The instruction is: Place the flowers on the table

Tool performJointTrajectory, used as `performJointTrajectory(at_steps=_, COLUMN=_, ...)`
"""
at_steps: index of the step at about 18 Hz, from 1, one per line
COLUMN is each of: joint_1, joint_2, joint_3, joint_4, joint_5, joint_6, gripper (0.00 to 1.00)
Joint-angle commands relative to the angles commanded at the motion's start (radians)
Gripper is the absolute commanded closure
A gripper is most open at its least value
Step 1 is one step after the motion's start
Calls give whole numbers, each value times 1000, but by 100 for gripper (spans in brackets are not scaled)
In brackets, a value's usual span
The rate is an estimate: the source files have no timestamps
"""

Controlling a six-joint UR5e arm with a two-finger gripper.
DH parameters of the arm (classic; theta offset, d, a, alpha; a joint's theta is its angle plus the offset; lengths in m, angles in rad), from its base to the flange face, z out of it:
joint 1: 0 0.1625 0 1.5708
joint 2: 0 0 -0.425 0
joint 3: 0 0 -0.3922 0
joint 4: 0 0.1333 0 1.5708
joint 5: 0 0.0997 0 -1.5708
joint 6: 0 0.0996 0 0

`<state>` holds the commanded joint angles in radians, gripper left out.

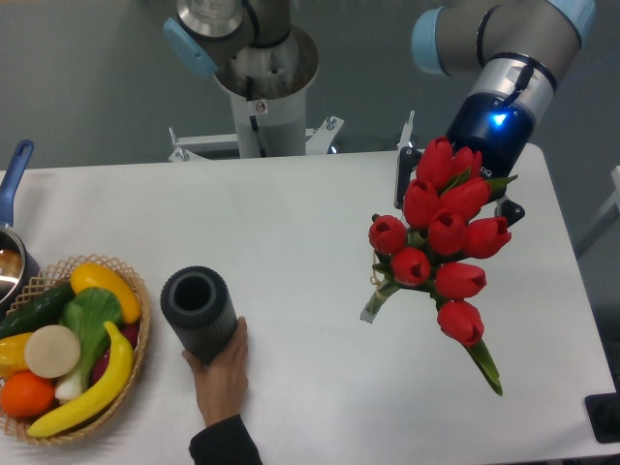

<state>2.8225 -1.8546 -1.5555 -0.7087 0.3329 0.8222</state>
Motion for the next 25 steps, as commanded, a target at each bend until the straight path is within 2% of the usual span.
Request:
performJointTrajectory(at_steps=3, joint_1=0, joint_2=8, joint_3=-24, joint_4=0, joint_5=0, joint_6=27, gripper=60)
performJointTrajectory(at_steps=14, joint_1=20, joint_2=35, joint_3=-23, joint_4=-3, joint_5=29, joint_6=41, gripper=59)
performJointTrajectory(at_steps=25, joint_1=8, joint_2=113, joint_3=-41, joint_4=-6, joint_5=455, joint_6=44, gripper=59)
